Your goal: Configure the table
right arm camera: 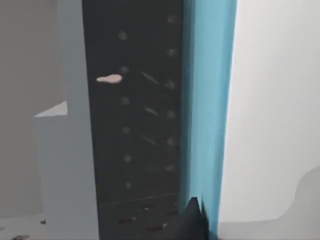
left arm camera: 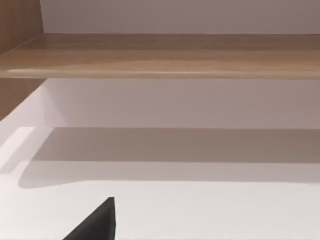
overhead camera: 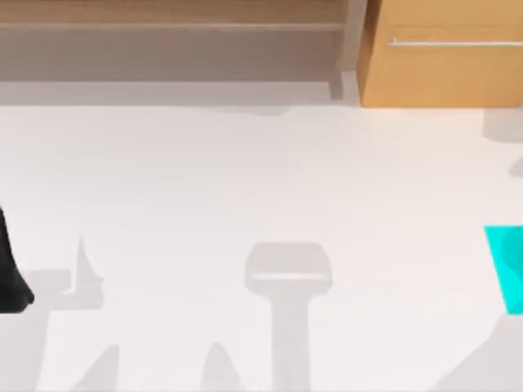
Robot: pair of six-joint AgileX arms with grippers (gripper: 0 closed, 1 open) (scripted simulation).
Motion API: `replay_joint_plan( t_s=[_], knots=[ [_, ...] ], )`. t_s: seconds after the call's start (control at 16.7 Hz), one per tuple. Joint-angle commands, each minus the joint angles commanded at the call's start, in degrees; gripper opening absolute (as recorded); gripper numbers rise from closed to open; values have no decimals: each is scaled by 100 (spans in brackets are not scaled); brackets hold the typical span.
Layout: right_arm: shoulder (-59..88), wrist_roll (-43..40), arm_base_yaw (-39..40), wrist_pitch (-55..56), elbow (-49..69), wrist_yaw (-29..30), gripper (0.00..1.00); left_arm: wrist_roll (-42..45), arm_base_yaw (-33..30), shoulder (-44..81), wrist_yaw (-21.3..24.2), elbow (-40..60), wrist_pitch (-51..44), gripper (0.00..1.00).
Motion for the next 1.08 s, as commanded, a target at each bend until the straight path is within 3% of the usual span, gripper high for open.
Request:
replay_joint_plan(
  t_s=[0.6,1.08],
  knots=[
    [0,0,0,0,0,0,98,0,0,0,0,0,0,100],
    [0,0,0,0,0,0,100,0,0,0,0,0,0,100]
  ],
)
